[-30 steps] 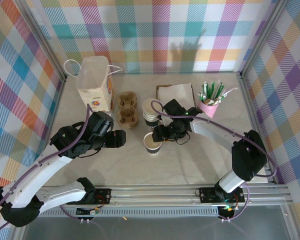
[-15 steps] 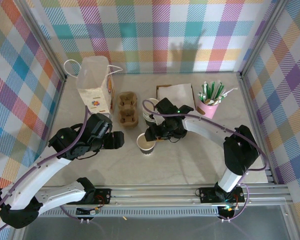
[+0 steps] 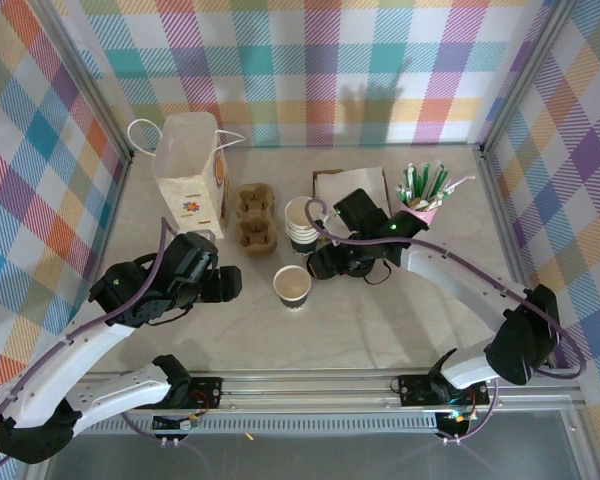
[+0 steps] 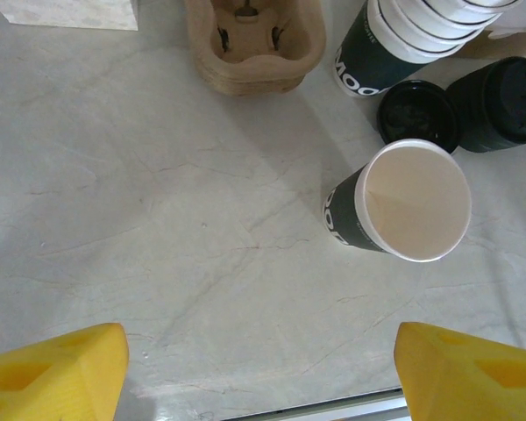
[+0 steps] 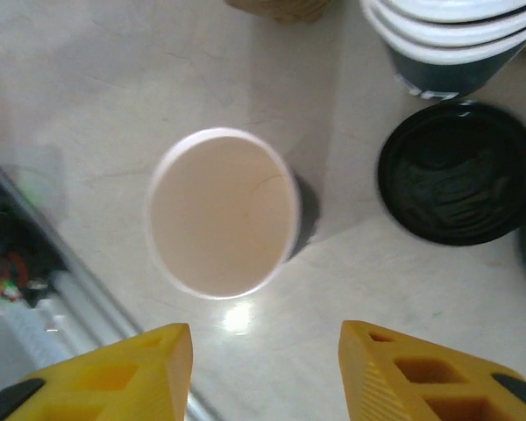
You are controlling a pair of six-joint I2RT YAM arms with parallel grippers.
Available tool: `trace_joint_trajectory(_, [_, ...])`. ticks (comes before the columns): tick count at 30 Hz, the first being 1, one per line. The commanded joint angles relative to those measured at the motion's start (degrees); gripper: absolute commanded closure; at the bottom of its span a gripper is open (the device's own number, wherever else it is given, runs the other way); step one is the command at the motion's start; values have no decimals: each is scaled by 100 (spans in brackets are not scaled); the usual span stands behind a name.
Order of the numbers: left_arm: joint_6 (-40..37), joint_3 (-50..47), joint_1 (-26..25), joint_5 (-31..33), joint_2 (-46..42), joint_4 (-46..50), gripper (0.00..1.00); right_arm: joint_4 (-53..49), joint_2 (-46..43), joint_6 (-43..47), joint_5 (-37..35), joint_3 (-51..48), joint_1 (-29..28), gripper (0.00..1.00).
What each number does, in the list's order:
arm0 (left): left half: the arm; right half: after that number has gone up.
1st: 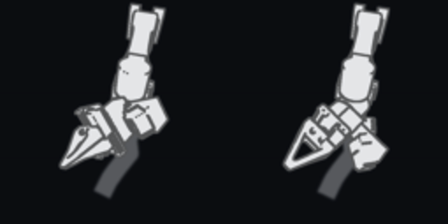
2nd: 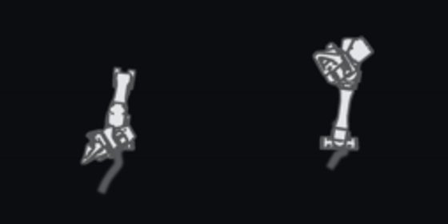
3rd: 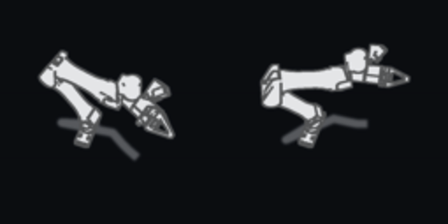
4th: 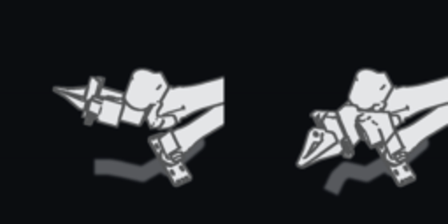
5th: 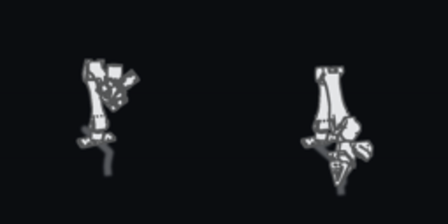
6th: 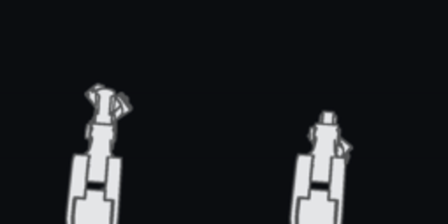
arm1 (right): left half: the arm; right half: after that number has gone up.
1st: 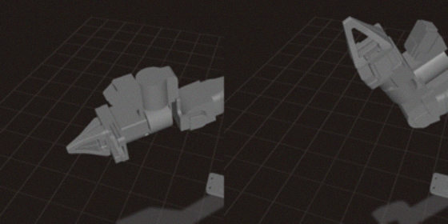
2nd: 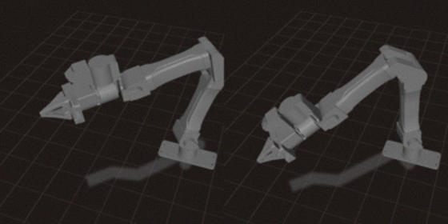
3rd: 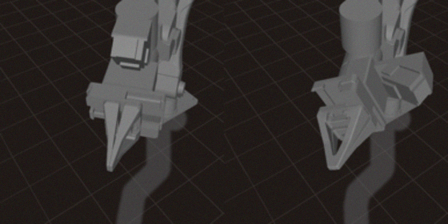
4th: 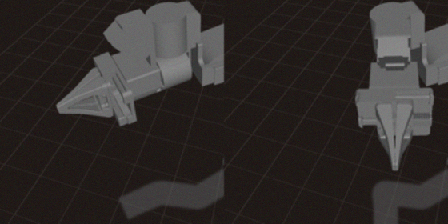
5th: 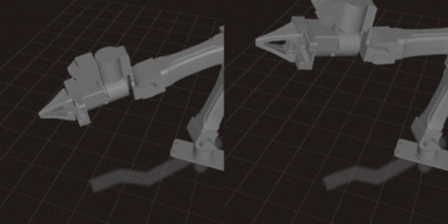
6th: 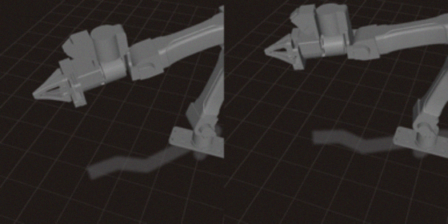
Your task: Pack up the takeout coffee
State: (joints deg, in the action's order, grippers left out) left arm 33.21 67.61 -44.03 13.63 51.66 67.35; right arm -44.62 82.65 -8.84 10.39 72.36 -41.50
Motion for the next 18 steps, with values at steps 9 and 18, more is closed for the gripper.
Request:
trace_joint_trajectory(9, [169,-214,48,147,-330,113,21,509,1265,1681,-688,-189,130,52])
trace_joint_trajectory(18, [179,-137,44,256,-509,371,21,1209,1686,1971,-599,-360,124,51])
